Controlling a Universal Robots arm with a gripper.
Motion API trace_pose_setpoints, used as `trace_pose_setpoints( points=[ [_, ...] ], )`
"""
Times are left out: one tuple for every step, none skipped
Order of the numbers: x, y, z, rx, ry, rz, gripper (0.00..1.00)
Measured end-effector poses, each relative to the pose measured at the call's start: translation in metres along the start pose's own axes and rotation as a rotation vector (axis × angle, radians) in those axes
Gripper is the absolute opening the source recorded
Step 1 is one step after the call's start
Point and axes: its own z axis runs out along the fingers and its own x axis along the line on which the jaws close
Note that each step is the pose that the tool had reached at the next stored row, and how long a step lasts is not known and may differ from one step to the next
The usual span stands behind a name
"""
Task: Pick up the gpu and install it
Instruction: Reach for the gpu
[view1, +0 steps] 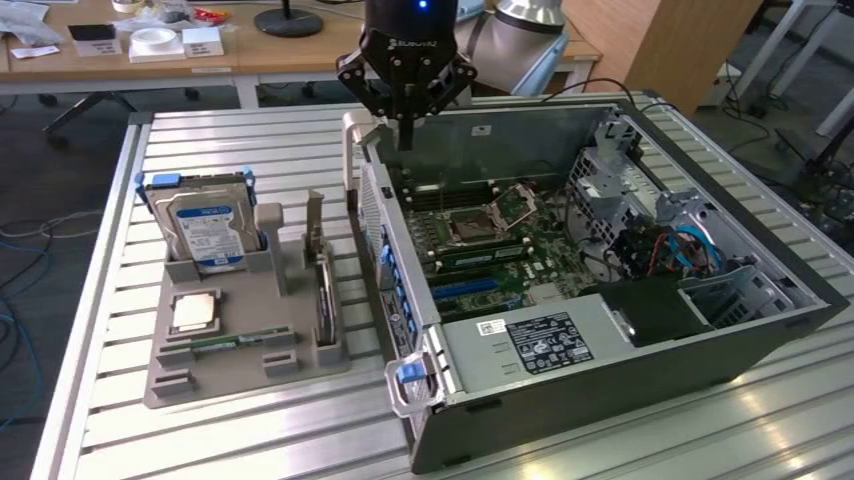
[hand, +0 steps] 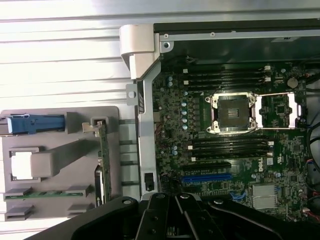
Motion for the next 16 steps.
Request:
trace_pose_setpoints(
  points=[
    [0.001,0.0000,0.0000,0.0000,0.0000,0.000,0.11],
    [0.002,-0.0001,-0.0001,0.0000,-0.0001,0.000,0.11],
    [0.004,-0.0001,-0.0001,0.0000,-0.0001,0.000,0.11],
    [0.005,-0.0001,-0.0001,0.0000,-0.0001,0.000,0.11],
    [0.006,-0.0002,-0.0001,0.0000,-0.0001,0.000,0.11],
    [0.007,-0.0002,-0.0001,0.0000,-0.0002,0.000,0.11],
    [0.009,-0.0002,-0.0001,0.0000,-0.0003,0.000,0.11],
    [0.010,-0.0003,-0.0002,0.0000,-0.0003,0.000,0.11],
    [0.012,-0.0003,-0.0002,0.0000,-0.0003,0.000,0.11],
    [0.013,-0.0004,-0.0002,-0.0001,-0.0004,0.000,0.11],
    [0.014,-0.0004,-0.0003,0.0000,-0.0004,0.000,0.11],
    [0.016,-0.0004,-0.0003,0.0000,-0.0005,0.000,0.11],
    [0.017,-0.0005,-0.0003,0.0000,-0.0005,0.000,0.11],
    [0.019,-0.0005,-0.0004,0.0000,-0.0006,0.000,0.11],
    [0.020,-0.0005,-0.0004,-0.0001,-0.0007,0.000,0.11],
    [0.022,-0.0005,-0.0004,-0.0001,-0.0008,0.000,0.11]
  ],
)
